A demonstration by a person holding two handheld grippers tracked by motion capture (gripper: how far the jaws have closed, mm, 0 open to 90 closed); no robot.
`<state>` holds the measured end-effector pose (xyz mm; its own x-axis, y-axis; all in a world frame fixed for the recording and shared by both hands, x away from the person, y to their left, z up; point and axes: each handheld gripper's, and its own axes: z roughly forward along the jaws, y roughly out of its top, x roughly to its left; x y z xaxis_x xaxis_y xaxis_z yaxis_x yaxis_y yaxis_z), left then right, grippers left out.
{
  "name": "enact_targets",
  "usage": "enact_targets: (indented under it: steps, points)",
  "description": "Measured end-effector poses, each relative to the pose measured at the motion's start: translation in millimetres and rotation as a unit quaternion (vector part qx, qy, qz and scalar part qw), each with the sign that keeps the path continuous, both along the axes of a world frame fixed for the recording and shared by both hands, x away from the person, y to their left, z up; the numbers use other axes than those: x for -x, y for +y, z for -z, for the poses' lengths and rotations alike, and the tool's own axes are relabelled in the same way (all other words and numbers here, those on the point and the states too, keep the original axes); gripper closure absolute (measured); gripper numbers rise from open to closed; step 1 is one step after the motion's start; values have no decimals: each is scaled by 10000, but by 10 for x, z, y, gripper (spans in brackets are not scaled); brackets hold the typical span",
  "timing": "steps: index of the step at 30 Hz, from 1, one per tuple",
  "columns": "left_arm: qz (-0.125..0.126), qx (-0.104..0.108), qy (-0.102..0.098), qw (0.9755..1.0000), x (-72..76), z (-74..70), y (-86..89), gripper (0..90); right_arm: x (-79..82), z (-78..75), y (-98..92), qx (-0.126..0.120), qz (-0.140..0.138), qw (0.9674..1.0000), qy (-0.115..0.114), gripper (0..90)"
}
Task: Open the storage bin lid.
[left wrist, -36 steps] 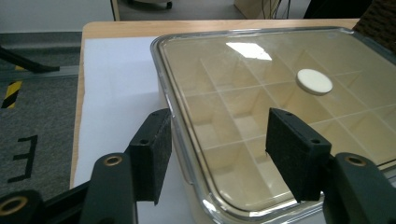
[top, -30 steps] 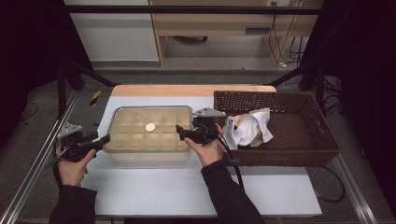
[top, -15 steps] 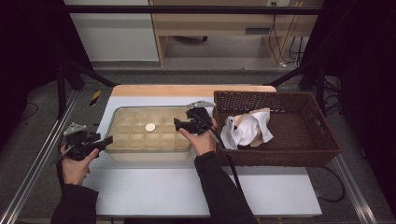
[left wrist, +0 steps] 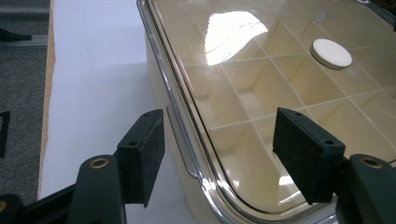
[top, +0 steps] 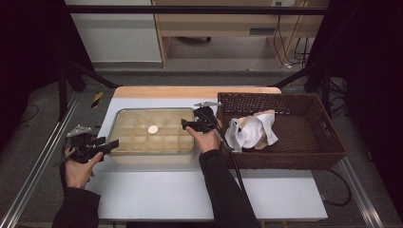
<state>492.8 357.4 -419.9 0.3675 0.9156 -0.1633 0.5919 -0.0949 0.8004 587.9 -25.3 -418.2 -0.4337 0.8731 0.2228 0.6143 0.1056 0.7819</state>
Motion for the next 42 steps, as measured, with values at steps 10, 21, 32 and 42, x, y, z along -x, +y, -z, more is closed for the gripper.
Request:
enact_targets:
  steps: [10,21,32,42]
  points:
    - [72,231,93,9997,-35,37,-3,279,-92,40,44,-49,-106,9998,178,253]
    - [14,507,118,9986,-41,66,34,328,-117,27,29,-217,-73,9991,348,298]
    - [-64,748,-37,9972,19,45,82,437,-37,-142,-12,-462,-7,9988,154,338]
    - [-146,826,-245,9962,118,29,148,542,117,-335,-50,-668,-125,9977,-26,356]
